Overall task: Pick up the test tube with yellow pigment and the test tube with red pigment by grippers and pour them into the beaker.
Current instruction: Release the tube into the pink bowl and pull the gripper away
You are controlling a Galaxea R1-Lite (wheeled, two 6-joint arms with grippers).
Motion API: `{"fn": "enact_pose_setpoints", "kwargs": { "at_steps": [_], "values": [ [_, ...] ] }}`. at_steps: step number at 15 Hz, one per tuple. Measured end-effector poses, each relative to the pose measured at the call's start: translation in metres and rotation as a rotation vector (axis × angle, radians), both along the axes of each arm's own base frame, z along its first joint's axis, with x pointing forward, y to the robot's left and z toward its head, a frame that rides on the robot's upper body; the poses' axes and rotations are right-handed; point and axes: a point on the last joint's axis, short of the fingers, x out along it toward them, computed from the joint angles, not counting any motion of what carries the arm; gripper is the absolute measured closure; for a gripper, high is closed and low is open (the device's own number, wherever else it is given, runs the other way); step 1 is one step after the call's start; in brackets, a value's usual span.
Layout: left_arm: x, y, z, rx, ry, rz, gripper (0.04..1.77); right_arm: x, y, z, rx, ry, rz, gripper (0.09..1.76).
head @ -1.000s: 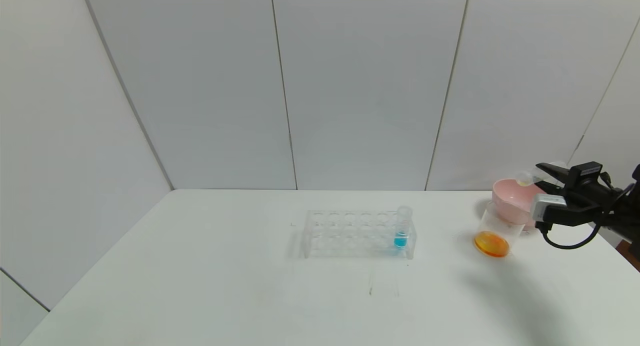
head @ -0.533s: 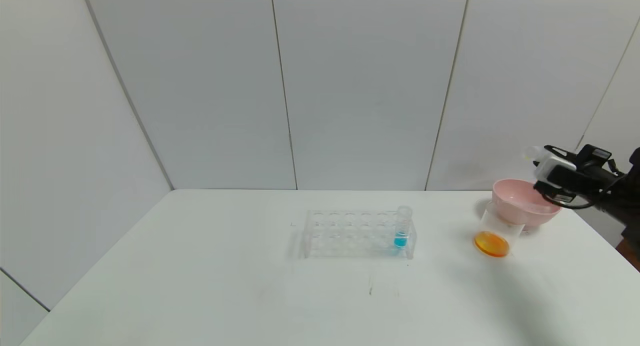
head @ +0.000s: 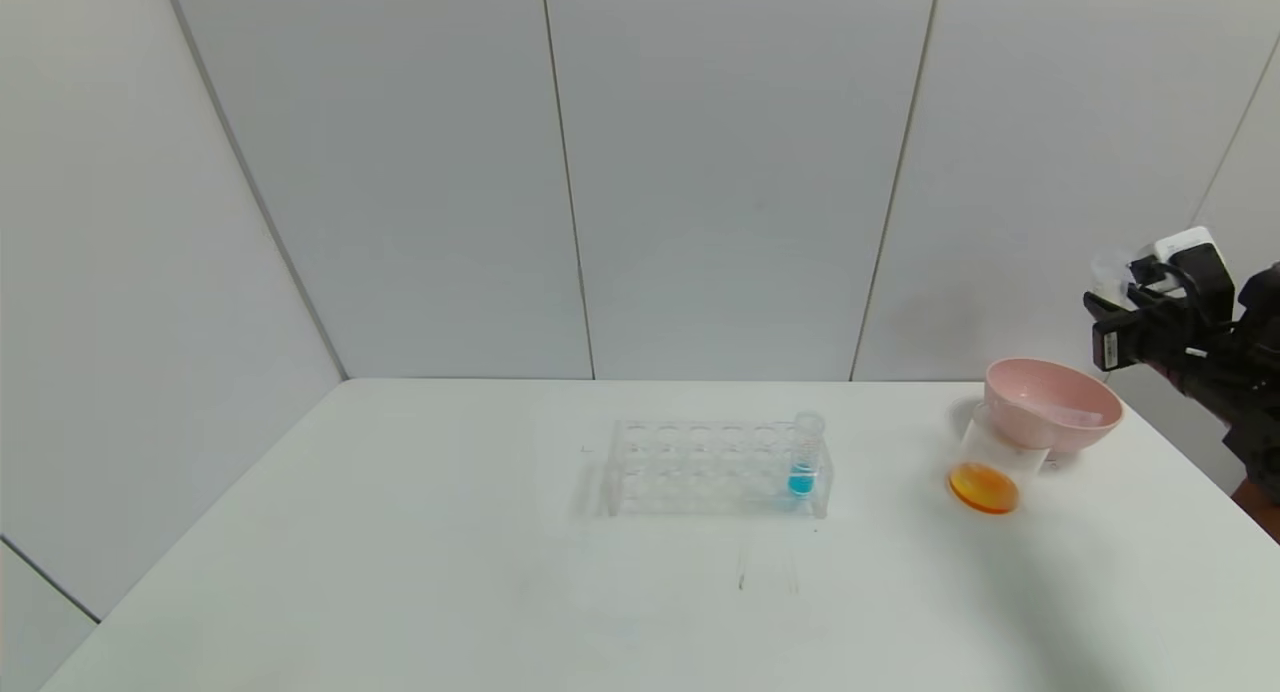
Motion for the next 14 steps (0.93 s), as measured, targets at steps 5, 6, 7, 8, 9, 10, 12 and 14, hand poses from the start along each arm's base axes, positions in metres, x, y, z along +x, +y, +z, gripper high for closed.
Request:
{"fn": "enact_pose_setpoints", "kwargs": {
  "at_steps": [5,6,7,8,9,10,12,14],
  "values": [
    [0.000,0.000,0.000,0.000,0.000,0.000,0.05,0.005,0.000,-0.021,0.140,0.044,-0.004,1.13],
    [0.000,0.000,0.000,0.000,0.000,0.000,0.05,0.005,-0.001,-0.025,0.143,0.056,-0.004,1.01],
    [0.000,0.000,0.000,0.000,0.000,0.000,0.05,0.005,-0.001,-0.028,0.144,0.065,-0.005,0.91],
    [0.000,0.000,0.000,0.000,0.000,0.000,0.05,0.005,-0.001,-0.030,0.145,0.070,-0.006,0.82],
    [0.000,0.000,0.000,0.000,0.000,0.000,0.05,0.005,-0.001,-0.030,0.146,0.070,-0.006,0.74],
    [0.000,0.000,0.000,0.000,0.000,0.000,0.05,0.005,-0.001,-0.030,0.147,0.070,-0.006,0.66],
    [0.000,0.000,0.000,0.000,0.000,0.000,0.05,0.004,-0.001,-0.026,0.174,0.055,-0.007,0.54],
    [0.000,0.000,0.000,0.000,0.000,0.000,0.05,0.000,-0.002,-0.016,0.186,0.029,-0.027,0.46]
  ]
}}
